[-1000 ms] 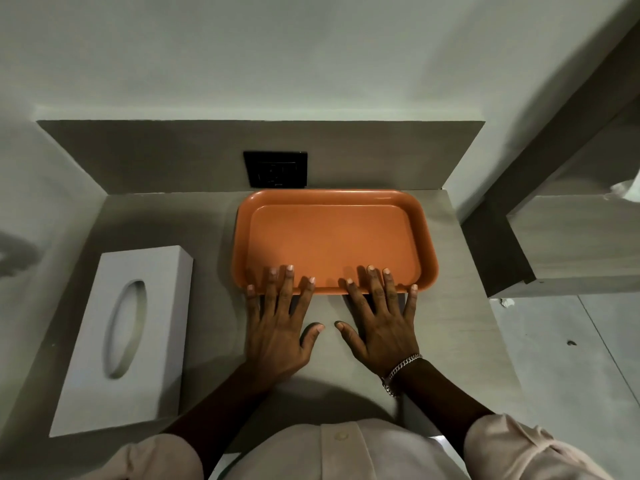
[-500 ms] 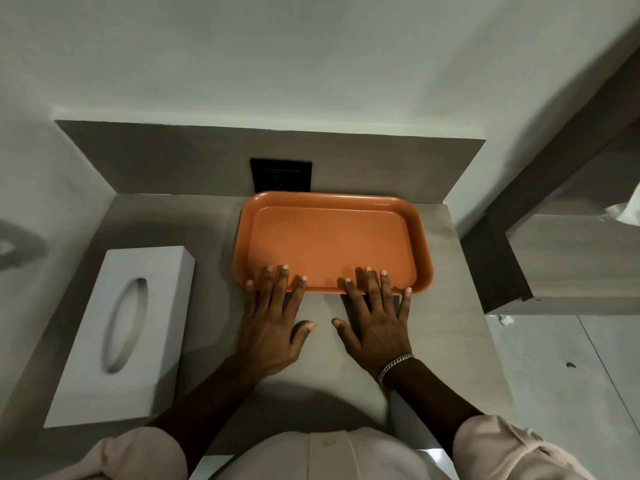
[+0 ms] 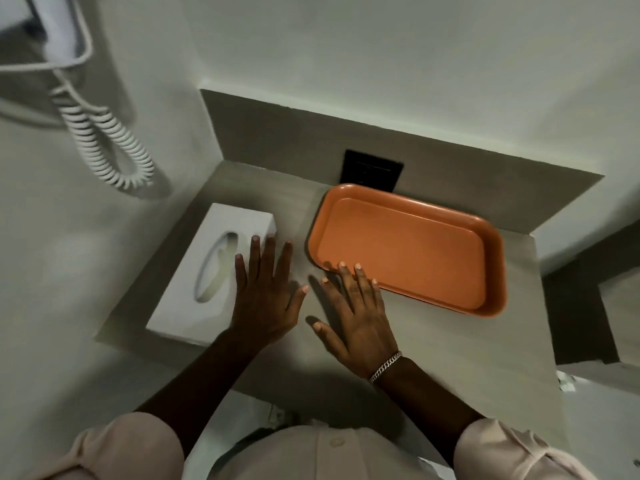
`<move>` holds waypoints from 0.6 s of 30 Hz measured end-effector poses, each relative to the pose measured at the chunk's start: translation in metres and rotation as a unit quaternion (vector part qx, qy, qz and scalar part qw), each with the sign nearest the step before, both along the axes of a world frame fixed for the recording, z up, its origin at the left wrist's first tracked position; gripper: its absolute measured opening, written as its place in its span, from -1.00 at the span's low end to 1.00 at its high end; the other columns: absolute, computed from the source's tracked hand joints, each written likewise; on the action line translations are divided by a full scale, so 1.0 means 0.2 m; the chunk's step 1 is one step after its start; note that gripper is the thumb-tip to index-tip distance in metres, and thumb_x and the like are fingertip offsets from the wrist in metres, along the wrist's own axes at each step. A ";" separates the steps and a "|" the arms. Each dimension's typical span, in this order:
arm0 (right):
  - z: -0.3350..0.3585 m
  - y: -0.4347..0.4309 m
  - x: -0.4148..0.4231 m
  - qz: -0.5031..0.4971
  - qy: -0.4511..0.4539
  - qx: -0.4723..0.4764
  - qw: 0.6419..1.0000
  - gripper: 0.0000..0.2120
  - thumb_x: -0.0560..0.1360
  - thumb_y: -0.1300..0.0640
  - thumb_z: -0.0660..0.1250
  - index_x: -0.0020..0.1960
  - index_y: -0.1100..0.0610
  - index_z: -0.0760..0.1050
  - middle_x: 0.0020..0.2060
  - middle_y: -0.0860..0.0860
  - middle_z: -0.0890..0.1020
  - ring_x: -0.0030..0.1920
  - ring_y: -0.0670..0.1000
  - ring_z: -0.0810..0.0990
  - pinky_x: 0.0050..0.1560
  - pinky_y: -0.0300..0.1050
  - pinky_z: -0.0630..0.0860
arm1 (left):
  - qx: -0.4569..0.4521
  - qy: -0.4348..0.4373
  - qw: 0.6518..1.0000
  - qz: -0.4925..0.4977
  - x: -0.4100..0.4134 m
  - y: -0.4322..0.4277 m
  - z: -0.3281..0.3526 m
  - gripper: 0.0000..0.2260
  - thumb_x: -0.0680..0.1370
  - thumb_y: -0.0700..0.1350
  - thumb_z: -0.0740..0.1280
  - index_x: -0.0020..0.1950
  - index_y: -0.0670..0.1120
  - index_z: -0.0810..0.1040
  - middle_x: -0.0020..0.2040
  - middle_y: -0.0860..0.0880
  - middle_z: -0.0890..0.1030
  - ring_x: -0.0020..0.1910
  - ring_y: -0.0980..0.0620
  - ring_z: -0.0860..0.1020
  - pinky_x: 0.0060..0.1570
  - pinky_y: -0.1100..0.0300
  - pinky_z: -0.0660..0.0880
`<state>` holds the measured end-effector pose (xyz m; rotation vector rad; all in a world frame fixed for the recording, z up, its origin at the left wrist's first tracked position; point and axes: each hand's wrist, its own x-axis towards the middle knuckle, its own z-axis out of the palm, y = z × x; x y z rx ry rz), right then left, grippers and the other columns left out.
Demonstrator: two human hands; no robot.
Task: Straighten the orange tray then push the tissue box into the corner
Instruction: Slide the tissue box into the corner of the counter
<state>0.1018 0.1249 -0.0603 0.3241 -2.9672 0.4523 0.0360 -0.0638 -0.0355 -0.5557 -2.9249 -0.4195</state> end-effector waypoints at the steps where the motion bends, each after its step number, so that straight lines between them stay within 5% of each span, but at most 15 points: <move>1: 0.00 -0.03 -0.02 0.019 -0.004 0.001 1.000 -0.31 0.60 -0.27 0.10 0.62 -0.09 -0.07 0.63 0.10 -0.01 0.63 0.17 -0.09 0.56 0.23 -0.05 | 0.003 -0.001 1.000 0.024 0.01 -0.04 0.00 -0.27 0.54 0.26 0.09 0.59 -0.09 0.01 0.61 -0.24 0.01 0.59 -0.27 -0.07 0.51 -0.35 -0.03; 9: -0.05 -0.21 -0.18 0.148 -0.062 0.041 0.986 -0.27 0.57 -0.30 0.07 0.63 0.01 0.02 0.63 0.15 -0.04 0.62 0.20 -0.11 0.58 0.28 -0.01 | -0.029 -0.059 0.977 0.201 0.03 -0.32 0.01 -0.18 0.47 0.33 0.11 0.59 -0.06 -0.06 0.62 -0.25 -0.03 0.58 -0.33 -0.09 0.49 -0.40 -0.04; 18: -0.15 -0.26 -0.30 0.169 -0.123 0.104 0.972 -0.20 0.50 -0.47 -0.08 0.62 -0.14 -0.17 0.64 0.04 -0.12 0.63 0.15 -0.19 0.52 0.41 -0.20 | -0.013 -0.106 0.948 0.300 -0.02 -0.32 0.02 0.08 0.31 0.46 0.29 0.57 -0.06 -0.15 0.58 -0.29 0.02 0.55 -0.34 0.05 0.46 -0.34 0.05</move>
